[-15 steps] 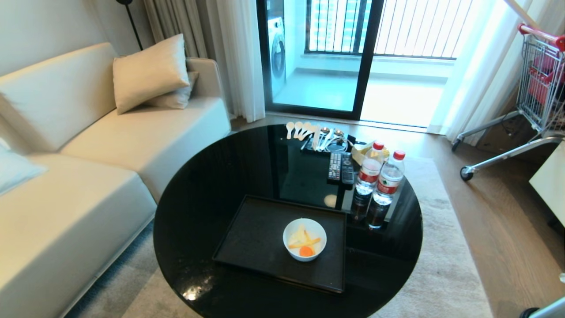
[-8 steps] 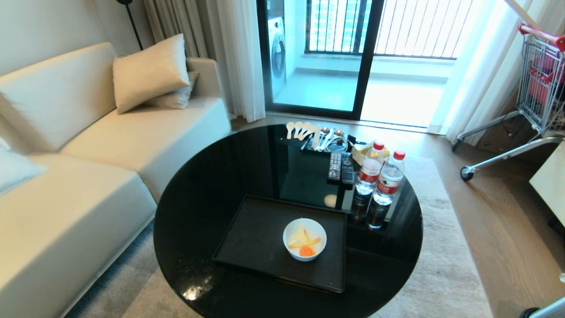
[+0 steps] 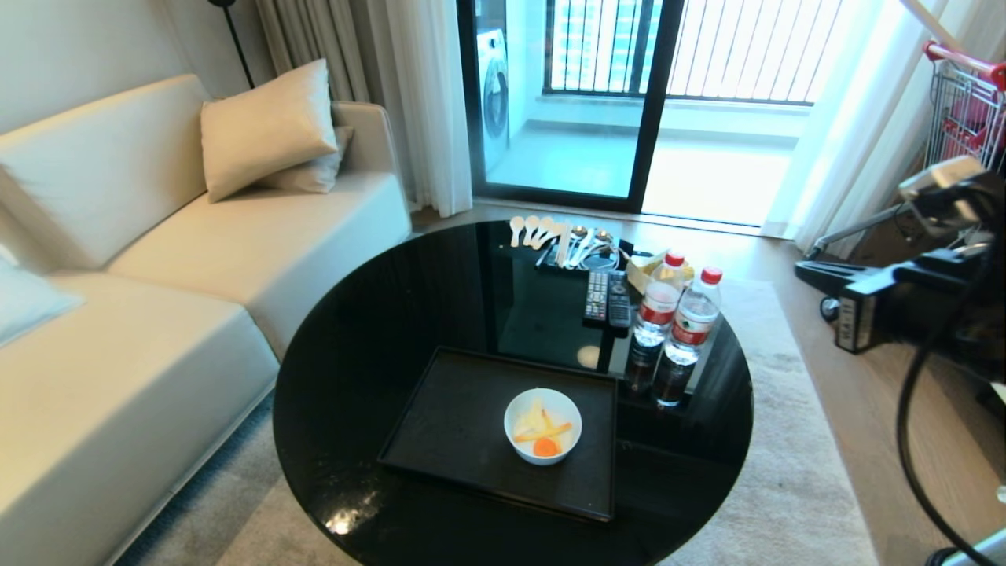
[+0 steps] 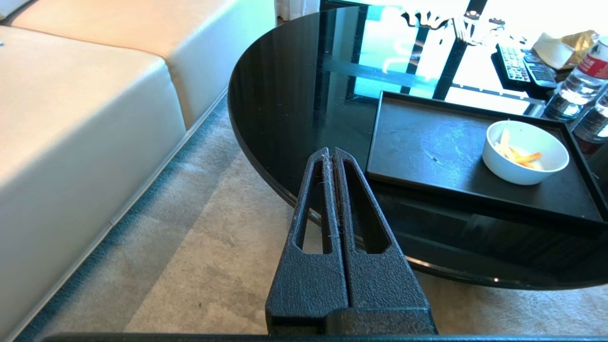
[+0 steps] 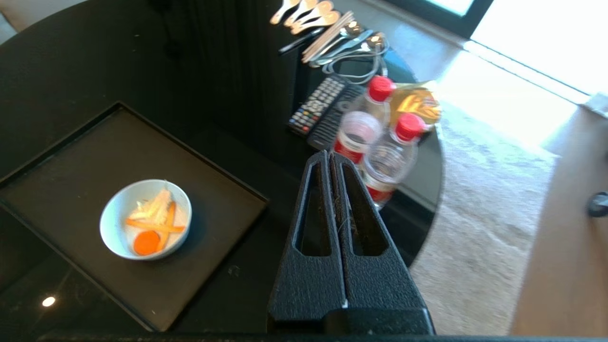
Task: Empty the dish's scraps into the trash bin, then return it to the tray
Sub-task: Pick up the bowl with leftover food
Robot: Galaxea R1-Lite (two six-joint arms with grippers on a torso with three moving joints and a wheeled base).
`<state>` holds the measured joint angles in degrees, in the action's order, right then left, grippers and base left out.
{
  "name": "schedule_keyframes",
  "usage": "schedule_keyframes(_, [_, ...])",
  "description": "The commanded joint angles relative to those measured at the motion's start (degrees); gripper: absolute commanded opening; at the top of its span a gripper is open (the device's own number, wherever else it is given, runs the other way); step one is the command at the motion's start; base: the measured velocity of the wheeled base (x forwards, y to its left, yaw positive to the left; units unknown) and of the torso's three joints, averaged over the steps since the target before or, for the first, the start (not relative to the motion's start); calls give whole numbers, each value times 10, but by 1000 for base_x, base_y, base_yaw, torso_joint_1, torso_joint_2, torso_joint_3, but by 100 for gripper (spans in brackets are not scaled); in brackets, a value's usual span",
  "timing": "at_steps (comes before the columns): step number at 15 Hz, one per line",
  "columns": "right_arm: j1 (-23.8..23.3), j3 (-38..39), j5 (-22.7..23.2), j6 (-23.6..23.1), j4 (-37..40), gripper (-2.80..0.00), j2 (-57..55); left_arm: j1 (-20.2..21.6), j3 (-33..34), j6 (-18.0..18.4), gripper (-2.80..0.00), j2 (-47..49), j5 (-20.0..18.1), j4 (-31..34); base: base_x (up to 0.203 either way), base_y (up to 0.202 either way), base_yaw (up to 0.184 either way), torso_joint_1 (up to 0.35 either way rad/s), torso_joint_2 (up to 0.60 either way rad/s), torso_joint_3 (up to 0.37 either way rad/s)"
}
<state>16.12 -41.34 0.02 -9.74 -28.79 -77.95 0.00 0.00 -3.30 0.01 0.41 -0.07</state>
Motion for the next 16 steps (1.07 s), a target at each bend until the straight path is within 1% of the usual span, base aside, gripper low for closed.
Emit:
schedule_keyframes(1, [22,-68,-1,11,-5,-280,-143,0,0,0,-280,0,0,0,0,0,0,0,0,0])
schedule_keyframes(3, [36,-126,-2,38,-4,-280,-217,0,0,0,-280,0,0,0,0,0,0,0,0,0])
schedule_keyframes(5, [48,-177,-16,65,6,-280,-280,0,0,0,-280,0,0,0,0,0,0,0,0,0])
schedule_keyframes(7, [62,-231,-36,97,31,-280,-336,0,0,0,-280,0,0,0,0,0,0,0,0,0])
schedule_keyframes(8, [67,-254,-40,118,56,-280,-356,0,0,0,-280,0,0,0,0,0,0,0,0,0])
schedule_keyframes(11, [76,-314,-44,191,187,-280,-389,0,0,0,-280,0,0,0,0,0,0,0,0,0])
schedule_keyframes(14, [89,-380,-44,274,338,-280,-416,0,0,0,-280,0,0,0,0,0,0,0,0,0])
schedule_keyframes(16, [105,-422,-44,340,422,-280,-435,0,0,0,-280,0,0,0,0,0,0,0,0,0])
